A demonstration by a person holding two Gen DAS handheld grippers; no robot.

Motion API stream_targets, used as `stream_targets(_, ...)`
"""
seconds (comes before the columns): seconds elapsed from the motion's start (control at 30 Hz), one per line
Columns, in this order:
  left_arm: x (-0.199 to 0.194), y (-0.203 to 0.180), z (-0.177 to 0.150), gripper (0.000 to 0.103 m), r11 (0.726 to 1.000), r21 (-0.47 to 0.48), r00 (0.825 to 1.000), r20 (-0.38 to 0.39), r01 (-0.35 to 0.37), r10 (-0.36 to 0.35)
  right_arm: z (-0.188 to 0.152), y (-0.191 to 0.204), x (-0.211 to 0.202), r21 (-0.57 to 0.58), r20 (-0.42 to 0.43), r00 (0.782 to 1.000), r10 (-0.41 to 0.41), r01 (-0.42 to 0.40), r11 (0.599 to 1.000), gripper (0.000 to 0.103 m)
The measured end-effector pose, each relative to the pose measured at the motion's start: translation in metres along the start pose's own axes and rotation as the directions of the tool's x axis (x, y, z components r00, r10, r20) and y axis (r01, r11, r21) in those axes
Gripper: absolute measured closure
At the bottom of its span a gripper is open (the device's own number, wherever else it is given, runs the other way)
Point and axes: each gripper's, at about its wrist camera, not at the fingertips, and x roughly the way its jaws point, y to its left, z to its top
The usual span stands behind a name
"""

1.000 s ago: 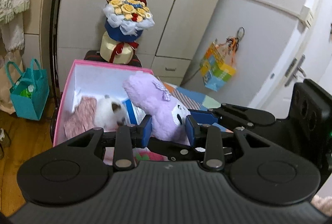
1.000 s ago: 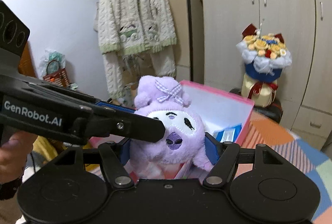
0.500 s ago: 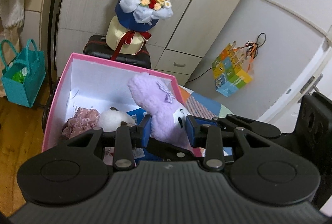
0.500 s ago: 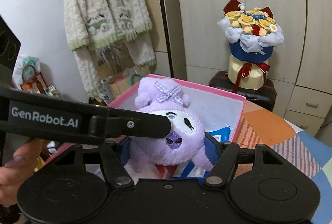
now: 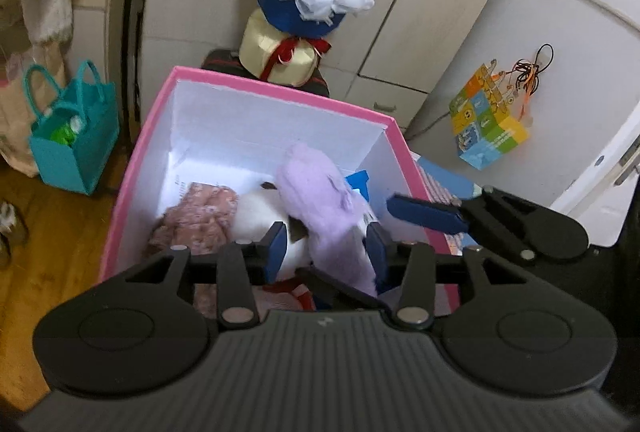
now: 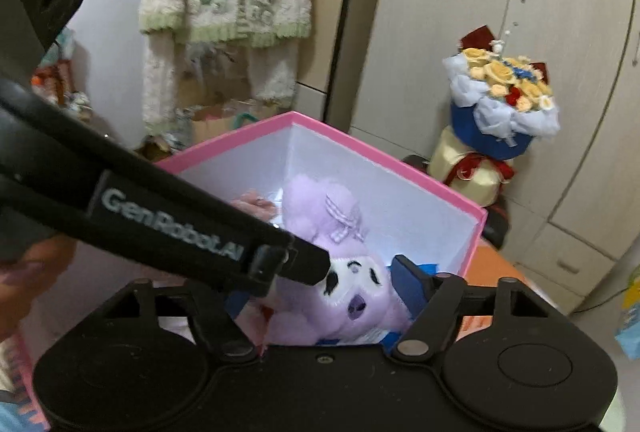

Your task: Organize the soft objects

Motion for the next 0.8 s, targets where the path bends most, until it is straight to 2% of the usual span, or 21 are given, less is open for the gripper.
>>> stream_targets(0.1,-0.016,-0.001,-0.006,0.060,0.999,0.023,0.998,0.042,-0.042,0.041,-0.009,-0.007,-0.016,0.075,0.029,0.997,0.067,-0.069,0.995,0.025)
stream_targets(0.27,-0.046,-0.008,-0.016,0.054,0.996,0.051,0.992,0.105,-0.070,0.064,-0.025,-0.008,-0.048,0.113,0.087,0.993,0.084,-0.093,0.989,0.025)
stream_targets(0.57,-0.083,-0.026,-0.034,0.041,0.992,0.086,0.986,0.145,-0.094,0.081,-0.044,-0.010,-0.097,0.149,0.119,0.993,0.001,-0.019,0.989,0.024)
stream_targets(0.8,-0.110,-0.040,-0.048,0.035,0.985,0.131,0.981,0.167,-0.116,0.094,-0.058,-0.005,-0.133,0.167,0.134,0.990,-0.050,0.027,0.986,0.022)
